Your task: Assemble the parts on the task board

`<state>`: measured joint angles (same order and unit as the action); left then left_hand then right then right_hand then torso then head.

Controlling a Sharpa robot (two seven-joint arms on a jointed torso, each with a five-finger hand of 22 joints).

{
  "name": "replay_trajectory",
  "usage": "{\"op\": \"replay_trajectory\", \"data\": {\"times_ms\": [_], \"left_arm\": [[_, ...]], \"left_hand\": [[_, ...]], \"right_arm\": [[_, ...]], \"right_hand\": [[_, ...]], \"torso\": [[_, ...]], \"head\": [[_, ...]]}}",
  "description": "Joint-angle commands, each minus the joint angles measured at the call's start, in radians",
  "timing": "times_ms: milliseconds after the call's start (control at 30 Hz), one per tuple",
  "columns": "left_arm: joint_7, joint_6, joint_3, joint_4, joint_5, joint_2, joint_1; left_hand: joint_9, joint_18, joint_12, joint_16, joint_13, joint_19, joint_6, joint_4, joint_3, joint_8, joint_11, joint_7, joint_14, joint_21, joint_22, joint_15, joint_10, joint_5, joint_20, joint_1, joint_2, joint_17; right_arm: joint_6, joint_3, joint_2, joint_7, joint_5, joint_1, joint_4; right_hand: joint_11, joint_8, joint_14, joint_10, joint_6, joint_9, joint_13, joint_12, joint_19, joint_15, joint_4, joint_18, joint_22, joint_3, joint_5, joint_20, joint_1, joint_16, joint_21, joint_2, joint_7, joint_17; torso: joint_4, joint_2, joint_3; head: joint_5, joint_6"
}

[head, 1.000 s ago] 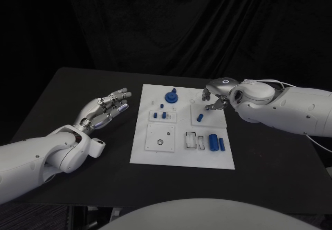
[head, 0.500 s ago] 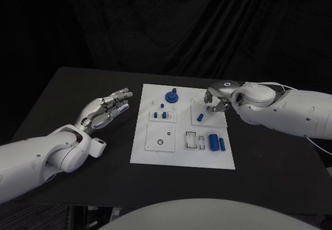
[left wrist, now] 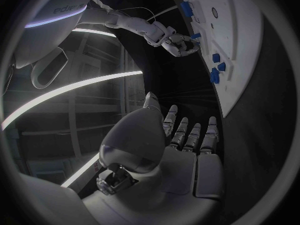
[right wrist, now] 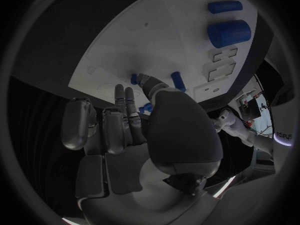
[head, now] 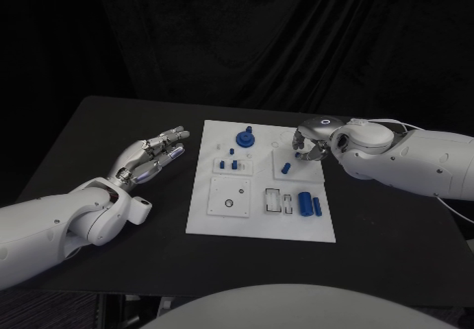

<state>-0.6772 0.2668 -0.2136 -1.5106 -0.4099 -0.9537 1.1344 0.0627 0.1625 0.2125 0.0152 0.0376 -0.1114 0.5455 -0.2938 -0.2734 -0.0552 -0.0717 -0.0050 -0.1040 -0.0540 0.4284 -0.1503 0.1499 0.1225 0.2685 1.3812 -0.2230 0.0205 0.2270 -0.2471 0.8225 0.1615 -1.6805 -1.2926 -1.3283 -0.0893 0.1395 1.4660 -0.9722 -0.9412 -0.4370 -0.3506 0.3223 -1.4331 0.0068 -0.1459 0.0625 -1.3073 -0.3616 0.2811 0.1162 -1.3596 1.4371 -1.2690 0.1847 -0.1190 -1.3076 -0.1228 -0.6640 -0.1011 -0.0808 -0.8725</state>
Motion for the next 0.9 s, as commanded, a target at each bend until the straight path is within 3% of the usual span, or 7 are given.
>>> {"op": "replay_trajectory", "data": {"times_ms": [33, 400, 900], "left_arm": [[-0.183, -0.022, 0.001, 0.001, 0.005, 0.004, -0.002], [-0.181, -0.026, 0.001, 0.008, 0.005, 0.007, -0.002], [-0.176, -0.027, 0.001, 0.015, 0.005, 0.012, -0.003]], "left_hand": [[-0.001, 0.018, 0.001, 0.007, 0.000, -0.002, -0.007, 0.000, -0.007, 0.004, -0.004, -0.002, 0.001, -0.006, -0.002, -0.006, 0.000, -0.002, 0.006, -0.018, -0.010, 0.002], [-0.001, 0.018, 0.004, 0.007, 0.001, -0.004, -0.007, 0.004, -0.009, 0.004, -0.006, -0.004, 0.000, -0.007, 0.000, -0.008, 0.000, -0.002, 0.008, -0.018, -0.013, 0.002], [-0.001, 0.018, 0.013, 0.008, 0.002, -0.008, -0.005, 0.004, -0.009, 0.004, -0.013, -0.003, -0.005, -0.009, 0.004, -0.011, 0.007, -0.002, 0.012, -0.010, -0.014, 0.003]], "right_arm": [[0.007, 0.001, -0.001, 0.006, 0.023, 0.004, 0.004], [0.018, 0.001, -0.009, -0.021, 0.058, 0.012, 0.020], [0.012, 0.001, -0.019, -0.037, 0.083, 0.022, 0.037]], "right_hand": [[0.003, 0.005, 0.023, -0.006, -0.006, -0.001, -0.001, 0.004, -0.003, 0.005, 0.004, 0.002, -0.179, -0.003, 0.003, 0.002, -0.002, 0.005, -0.006, -0.008, -0.001, -0.019], [0.009, 0.011, 0.025, -0.034, -0.030, -0.006, 0.010, -0.007, -0.006, 0.000, 0.015, 0.001, -0.181, -0.032, 0.004, -0.002, -0.018, 0.006, -0.013, -0.029, -0.008, -0.019], [0.008, -0.001, 0.021, -0.060, -0.038, 0.003, 0.031, -0.033, -0.002, 0.000, 0.028, 0.002, -0.178, -0.061, 0.004, -0.003, -0.030, -0.001, -0.006, -0.034, -0.017, -0.007]], "torso": [[0.0000, 0.001, -0.0023], [0.0008, 0.001, -0.0031], [-0.0006, 0.000, -0.0032]], "head": [[-0.001, 0.000], [0.005, 0.000], [0.006, 0.000]]}}
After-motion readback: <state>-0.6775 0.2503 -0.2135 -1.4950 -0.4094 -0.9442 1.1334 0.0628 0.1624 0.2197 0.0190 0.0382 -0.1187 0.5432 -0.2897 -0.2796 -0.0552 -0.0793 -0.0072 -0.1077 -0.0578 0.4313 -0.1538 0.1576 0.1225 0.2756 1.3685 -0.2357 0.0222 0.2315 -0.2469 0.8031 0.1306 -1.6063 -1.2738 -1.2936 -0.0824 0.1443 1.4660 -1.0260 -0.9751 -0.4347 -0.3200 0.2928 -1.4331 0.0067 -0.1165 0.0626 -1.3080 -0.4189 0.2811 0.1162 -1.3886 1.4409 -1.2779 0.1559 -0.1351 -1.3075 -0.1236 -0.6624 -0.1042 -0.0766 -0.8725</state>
